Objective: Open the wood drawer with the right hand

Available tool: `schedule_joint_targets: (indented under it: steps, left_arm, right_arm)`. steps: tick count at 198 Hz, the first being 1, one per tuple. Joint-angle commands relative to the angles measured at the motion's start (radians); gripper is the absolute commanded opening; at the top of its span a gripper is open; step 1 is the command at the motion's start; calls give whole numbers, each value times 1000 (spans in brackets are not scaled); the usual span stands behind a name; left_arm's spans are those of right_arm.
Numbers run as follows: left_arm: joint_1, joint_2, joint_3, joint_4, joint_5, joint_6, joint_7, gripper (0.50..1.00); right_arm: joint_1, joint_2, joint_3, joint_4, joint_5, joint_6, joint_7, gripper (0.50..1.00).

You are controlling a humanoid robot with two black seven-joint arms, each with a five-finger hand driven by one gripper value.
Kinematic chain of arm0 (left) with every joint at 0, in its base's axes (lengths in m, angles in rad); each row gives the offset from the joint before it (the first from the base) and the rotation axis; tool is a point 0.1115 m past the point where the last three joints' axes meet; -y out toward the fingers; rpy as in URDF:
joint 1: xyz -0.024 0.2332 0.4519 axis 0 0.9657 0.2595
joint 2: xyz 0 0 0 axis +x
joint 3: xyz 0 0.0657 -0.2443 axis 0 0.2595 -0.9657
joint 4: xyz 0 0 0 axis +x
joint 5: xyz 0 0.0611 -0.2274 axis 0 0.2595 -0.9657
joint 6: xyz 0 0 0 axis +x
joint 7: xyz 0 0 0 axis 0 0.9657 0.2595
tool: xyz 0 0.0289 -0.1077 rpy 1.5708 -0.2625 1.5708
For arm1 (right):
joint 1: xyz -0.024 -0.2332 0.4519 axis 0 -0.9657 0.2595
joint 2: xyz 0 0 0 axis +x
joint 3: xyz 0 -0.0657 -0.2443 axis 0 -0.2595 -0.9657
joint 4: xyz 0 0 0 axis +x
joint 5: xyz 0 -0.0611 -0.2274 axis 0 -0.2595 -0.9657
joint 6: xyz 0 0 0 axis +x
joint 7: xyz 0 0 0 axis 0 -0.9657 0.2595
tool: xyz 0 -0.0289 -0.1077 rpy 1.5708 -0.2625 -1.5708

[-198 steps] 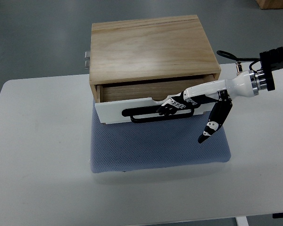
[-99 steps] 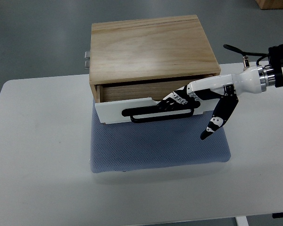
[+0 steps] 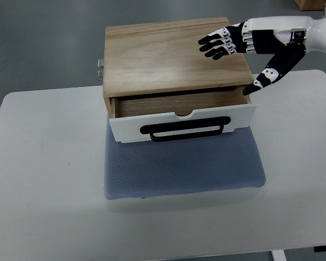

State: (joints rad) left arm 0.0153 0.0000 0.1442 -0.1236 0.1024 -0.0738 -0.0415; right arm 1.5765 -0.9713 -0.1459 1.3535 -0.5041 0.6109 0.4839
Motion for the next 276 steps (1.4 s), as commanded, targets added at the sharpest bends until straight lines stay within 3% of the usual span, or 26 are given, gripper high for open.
schedule_joint_targets:
  steps: [1, 70, 99, 159, 201, 227, 276]
  left_arm:
    - [0, 0, 0, -1, 0, 0, 0, 1000]
    - [0, 0, 0, -1, 0, 0, 0, 1000]
    - [0, 0, 0, -1, 0, 0, 0, 1000]
    - [0, 0, 0, -1, 0, 0, 0, 1000]
    - [0, 0, 0, 1, 0, 0, 0, 1000]
    - [0, 0, 0, 1, -1, 0, 0, 1000]
    - [0, 0, 0, -1, -1, 0, 0, 1000]
  right_arm:
    - [-16, 5, 34, -76, 76, 0, 7, 944]
    - [-334, 68, 358, -381, 552, 0, -4, 942]
    - [-467, 184, 476, -539, 676, -132, -8, 942]
    - [-619, 344, 569, -766, 903, -183, -111, 942]
    - [-671, 410, 568, -827, 1122, -186, -191, 942]
    - [-693, 447, 571, -837, 1147, -184, -258, 942]
    - [-702, 476, 568, -838, 1148, -189, -318, 942]
